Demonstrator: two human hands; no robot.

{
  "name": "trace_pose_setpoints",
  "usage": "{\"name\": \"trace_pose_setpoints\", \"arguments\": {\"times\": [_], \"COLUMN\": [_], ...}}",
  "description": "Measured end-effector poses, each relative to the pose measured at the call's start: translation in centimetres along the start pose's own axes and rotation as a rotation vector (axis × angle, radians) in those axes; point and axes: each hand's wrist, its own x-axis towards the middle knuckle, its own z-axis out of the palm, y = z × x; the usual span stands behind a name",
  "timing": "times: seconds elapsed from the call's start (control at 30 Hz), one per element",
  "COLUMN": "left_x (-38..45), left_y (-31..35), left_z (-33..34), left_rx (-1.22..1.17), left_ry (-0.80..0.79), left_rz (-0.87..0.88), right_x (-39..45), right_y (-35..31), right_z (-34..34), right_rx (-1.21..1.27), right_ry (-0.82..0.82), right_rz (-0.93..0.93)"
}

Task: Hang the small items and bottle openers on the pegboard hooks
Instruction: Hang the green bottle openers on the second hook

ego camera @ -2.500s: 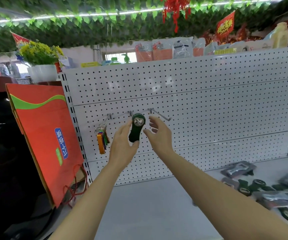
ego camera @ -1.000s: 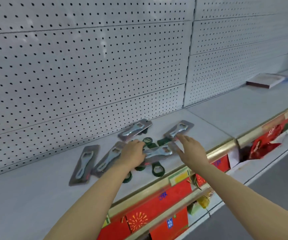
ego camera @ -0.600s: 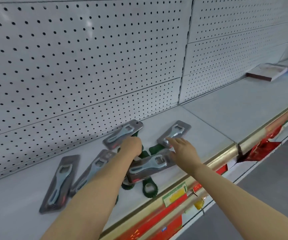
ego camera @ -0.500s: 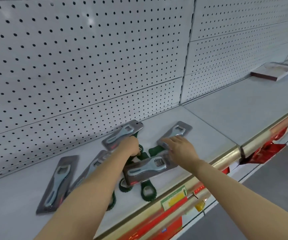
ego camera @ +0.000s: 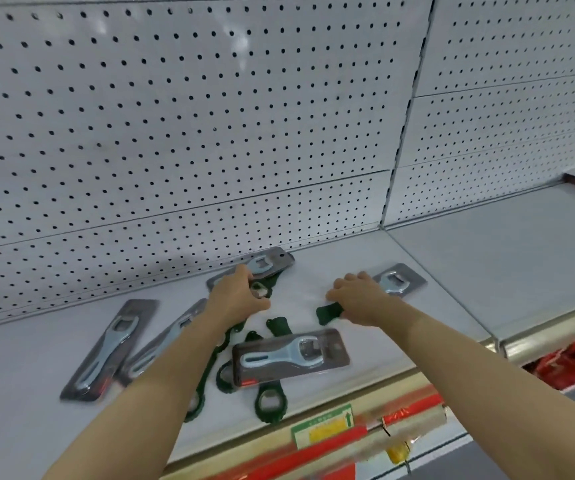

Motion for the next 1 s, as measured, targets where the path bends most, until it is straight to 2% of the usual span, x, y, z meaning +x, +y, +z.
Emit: {"name": "trace_pose_setpoints", "arguments": {"times": [0.2, 0.3, 0.47, 0.6, 0.73, 0.9, 1.0], "left_x": [-1.6, -2.8, -3.8, -4.6, -5.5, -7.1, -8.3], "left_y": [2.0, 2.4, 2.1, 1.7, 0.7, -0.4, -1.0], "left_z": [-0.9, -1.3, -1.7, -1.5, -1.3, -2.2, -3.5], "left_rx": [-0.141, -0.213, -0.294, -0.384, -0.467, -0.687, -0.812], "left_ry": [0.071, 0.133, 0.223, 0.248, 0.272, 0.333, 0.360], "left_rz": [0.005, 0.010, -0.020, -0.029, -0.073, -0.086, -0.087], "right_x": [0.9, 1.1, 1.9, 2.2, 1.9, 1.2, 0.6], "right_y": [1.0, 1.2, -0.2, -1.7, -2.8, -4.6, -6.5], "right_z": [-0.8, -1.0, -2.2, -2.2, -2.3, -4.7, -7.2], "right_rx": [0.042, 0.181, 0.613, 1.248, 1.749, 2.023, 2.035], "right_ry": [-0.024, 0.031, 0.112, 0.201, 0.185, 0.126, 0.167], "right_rz": [-0.008, 0.038, 0.209, 0.371, 0.415, 0.368, 0.369]}}
